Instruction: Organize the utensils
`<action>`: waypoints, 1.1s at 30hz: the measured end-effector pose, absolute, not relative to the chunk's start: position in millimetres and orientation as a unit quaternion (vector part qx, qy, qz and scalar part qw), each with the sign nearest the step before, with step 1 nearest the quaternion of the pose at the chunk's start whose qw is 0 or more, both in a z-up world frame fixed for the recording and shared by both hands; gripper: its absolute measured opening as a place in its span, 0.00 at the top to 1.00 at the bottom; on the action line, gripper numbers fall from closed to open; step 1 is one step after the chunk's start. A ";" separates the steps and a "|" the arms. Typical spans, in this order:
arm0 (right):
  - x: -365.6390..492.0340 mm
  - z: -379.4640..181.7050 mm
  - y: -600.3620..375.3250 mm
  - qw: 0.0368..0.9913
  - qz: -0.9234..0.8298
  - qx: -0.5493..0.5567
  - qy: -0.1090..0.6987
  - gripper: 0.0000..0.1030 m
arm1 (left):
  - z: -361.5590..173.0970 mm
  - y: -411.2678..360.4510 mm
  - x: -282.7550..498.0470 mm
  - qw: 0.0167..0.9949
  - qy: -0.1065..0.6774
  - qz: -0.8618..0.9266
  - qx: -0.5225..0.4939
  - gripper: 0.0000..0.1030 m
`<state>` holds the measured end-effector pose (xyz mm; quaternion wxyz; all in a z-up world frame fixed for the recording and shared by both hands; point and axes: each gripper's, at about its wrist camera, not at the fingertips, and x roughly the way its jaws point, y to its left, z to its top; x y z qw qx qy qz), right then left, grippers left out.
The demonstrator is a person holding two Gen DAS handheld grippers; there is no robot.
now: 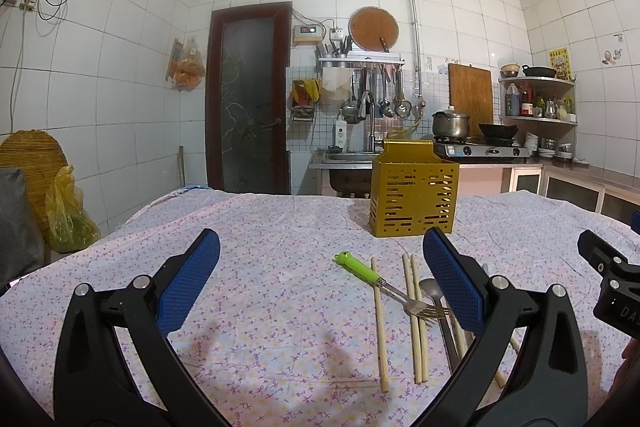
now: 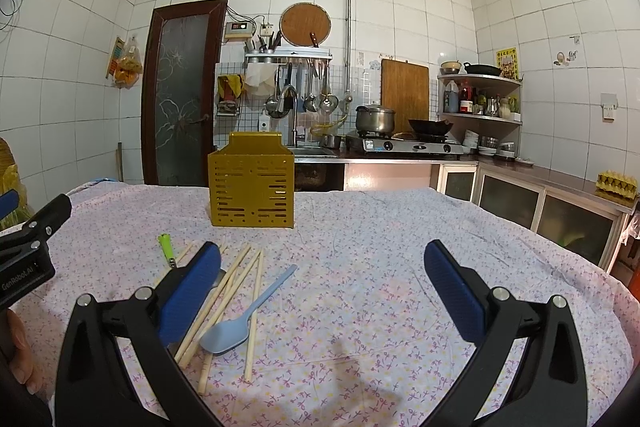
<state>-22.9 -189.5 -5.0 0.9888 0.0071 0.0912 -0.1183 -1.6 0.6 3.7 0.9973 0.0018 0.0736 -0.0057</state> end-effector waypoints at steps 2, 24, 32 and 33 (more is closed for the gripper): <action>-20.9 -5.4 -189.5 0.988 -0.119 0.007 0.094 0.04 | 3.7 0.5 -1.6 0.997 0.075 -0.006 0.002 0.05; -9.3 -12.0 -190.1 0.986 -0.121 0.012 0.117 0.04 | 1.7 -4.0 5.6 0.996 0.088 -0.004 0.020 0.05; -7.2 -13.2 -184.9 0.985 -0.120 0.000 0.122 0.04 | -1.9 -3.3 12.7 0.994 0.109 -0.009 0.020 0.05; -6.1 -13.4 -184.9 0.985 -0.119 0.001 0.125 0.04 | -2.3 -4.3 14.4 0.993 0.114 -0.009 0.022 0.05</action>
